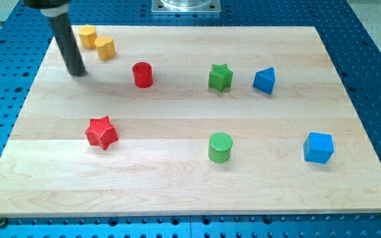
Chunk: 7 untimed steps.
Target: Place the hexagon vertically above the green star
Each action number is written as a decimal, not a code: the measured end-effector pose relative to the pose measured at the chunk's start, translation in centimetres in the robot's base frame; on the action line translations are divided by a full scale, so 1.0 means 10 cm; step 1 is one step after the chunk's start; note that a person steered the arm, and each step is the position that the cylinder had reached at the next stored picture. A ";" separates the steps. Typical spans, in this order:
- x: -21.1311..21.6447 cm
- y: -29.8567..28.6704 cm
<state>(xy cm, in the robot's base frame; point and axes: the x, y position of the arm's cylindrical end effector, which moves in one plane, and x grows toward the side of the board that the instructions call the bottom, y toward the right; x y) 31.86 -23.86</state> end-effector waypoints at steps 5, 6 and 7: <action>-0.82 0.24; -1.27 -0.18; -1.04 0.49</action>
<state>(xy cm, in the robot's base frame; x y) 21.43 -18.99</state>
